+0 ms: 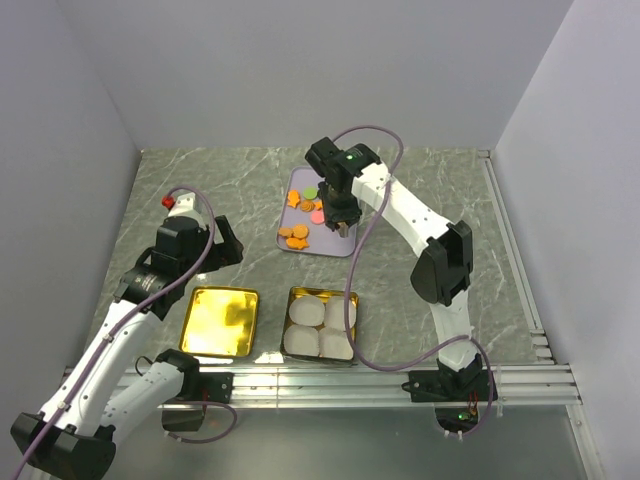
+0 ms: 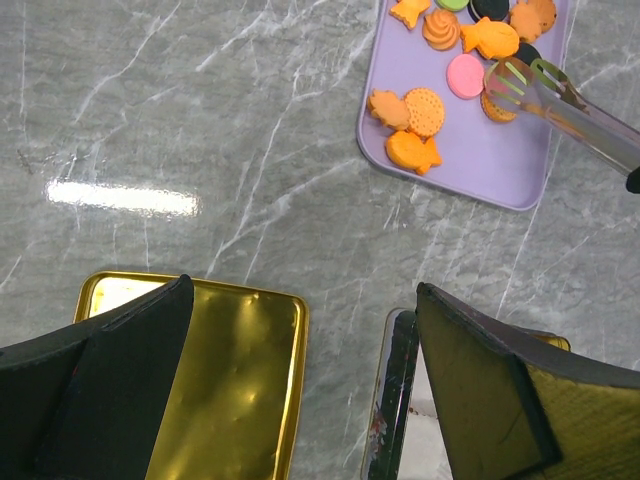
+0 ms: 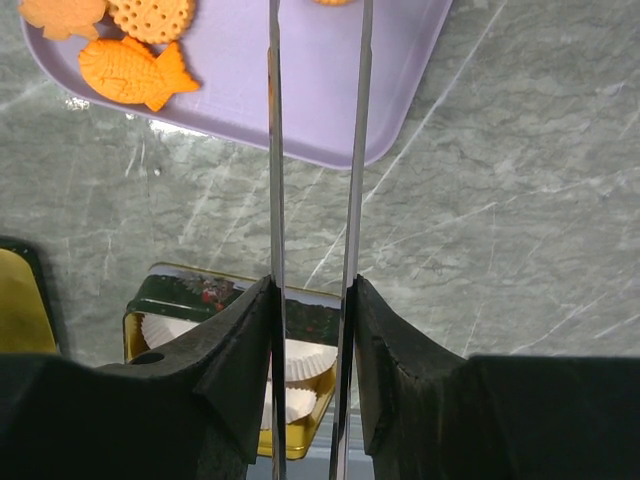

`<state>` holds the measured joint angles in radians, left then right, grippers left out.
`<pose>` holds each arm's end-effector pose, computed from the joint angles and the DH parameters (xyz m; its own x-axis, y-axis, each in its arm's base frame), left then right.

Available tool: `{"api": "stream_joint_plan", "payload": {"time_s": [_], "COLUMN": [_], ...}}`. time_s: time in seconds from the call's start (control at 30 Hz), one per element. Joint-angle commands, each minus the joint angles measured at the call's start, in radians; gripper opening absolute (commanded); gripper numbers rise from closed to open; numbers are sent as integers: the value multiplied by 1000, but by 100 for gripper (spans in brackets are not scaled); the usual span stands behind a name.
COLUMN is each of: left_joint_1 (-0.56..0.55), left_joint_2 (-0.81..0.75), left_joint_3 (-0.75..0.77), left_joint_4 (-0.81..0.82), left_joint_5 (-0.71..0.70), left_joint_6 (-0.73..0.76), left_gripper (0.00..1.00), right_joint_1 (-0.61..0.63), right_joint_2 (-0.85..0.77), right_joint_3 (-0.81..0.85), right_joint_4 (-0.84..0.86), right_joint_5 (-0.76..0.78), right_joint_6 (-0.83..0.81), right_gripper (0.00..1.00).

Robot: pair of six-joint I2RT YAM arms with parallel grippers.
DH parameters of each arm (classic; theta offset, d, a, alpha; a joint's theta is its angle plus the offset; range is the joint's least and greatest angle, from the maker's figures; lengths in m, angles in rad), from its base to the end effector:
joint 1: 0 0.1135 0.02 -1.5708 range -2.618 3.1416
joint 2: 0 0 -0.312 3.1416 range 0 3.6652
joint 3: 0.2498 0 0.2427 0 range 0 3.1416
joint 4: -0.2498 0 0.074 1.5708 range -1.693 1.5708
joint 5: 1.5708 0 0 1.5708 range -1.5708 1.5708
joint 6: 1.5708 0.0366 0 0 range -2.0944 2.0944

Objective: Pack the cookies

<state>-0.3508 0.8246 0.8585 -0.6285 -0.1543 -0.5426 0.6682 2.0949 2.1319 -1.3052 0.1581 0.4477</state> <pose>0.1263 -0.0402 0.3488 -0.5641 -0.3369 -0.7539 -0.0832 0.9315 -0.3540 0.3503 0.2692 0.3471 -0.9244 -0.1850 -0.3337 -0.1940 0.9810 -0.0065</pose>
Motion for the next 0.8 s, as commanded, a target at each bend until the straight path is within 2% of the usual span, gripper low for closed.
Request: {"api": "stream_joint_plan", "payload": {"time_s": [0.0, 0.37, 0.63, 0.77], "left_joint_1": [6, 12, 12, 12], "left_joint_2": [-2, 2, -5, -2], "left_joint_3": [2, -3, -6, -7], "left_joint_4": [41, 53, 59, 59], "left_joint_5": [18, 59, 79, 84], "left_joint_6": [12, 23, 29, 32], "left_gripper": [99, 99, 99, 99], "right_joint_1": [7, 8, 59, 164], "right_joint_2": [-104, -318, -617, -708], "right_joint_3": [52, -46, -392, -483], "right_joint_4": [-32, -63, 34, 73], "right_joint_5": [32, -23, -209, -255], "right_joint_6": [5, 42, 62, 97], "right_gripper": [35, 33, 31, 31]}}
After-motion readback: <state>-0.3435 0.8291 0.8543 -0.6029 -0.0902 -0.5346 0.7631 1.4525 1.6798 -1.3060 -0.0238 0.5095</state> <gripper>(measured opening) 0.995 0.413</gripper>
